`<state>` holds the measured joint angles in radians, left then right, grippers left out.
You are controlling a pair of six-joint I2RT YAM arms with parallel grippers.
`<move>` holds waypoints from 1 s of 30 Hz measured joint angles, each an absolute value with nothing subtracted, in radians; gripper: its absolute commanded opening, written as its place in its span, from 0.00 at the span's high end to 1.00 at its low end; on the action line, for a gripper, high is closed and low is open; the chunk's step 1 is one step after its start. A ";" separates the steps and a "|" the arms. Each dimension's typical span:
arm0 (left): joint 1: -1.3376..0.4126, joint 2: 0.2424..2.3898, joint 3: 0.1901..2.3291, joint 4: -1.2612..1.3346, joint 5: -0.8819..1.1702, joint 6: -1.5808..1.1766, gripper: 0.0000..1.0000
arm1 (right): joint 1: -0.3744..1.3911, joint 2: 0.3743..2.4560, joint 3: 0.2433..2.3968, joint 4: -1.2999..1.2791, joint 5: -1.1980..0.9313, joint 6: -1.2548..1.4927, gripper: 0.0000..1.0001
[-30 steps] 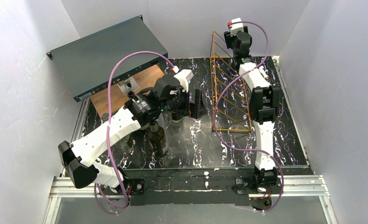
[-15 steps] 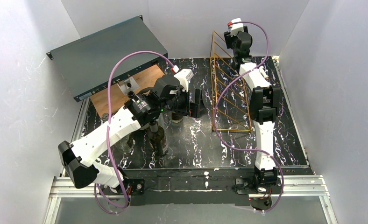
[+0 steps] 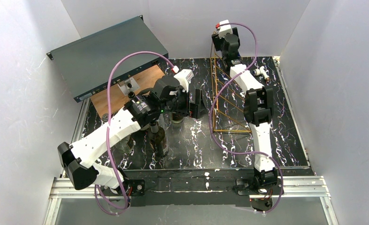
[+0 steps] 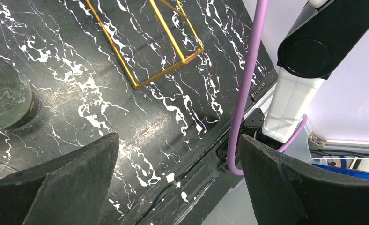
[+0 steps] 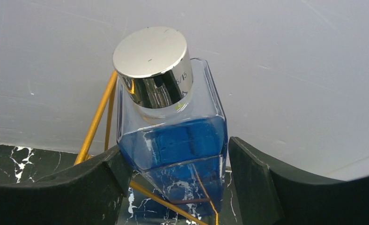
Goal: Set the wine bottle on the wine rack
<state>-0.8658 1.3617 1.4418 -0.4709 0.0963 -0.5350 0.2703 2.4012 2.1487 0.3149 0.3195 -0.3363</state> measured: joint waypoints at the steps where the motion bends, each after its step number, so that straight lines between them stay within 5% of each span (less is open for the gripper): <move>1: -0.866 1.361 1.439 -0.471 0.096 -0.535 0.02 | 0.274 2.401 2.149 0.316 0.324 -0.336 0.17; 30: -0.866 1.360 1.396 -0.456 0.105 -0.536 0.02 | 0.271 2.391 2.149 0.300 0.311 -0.284 0.02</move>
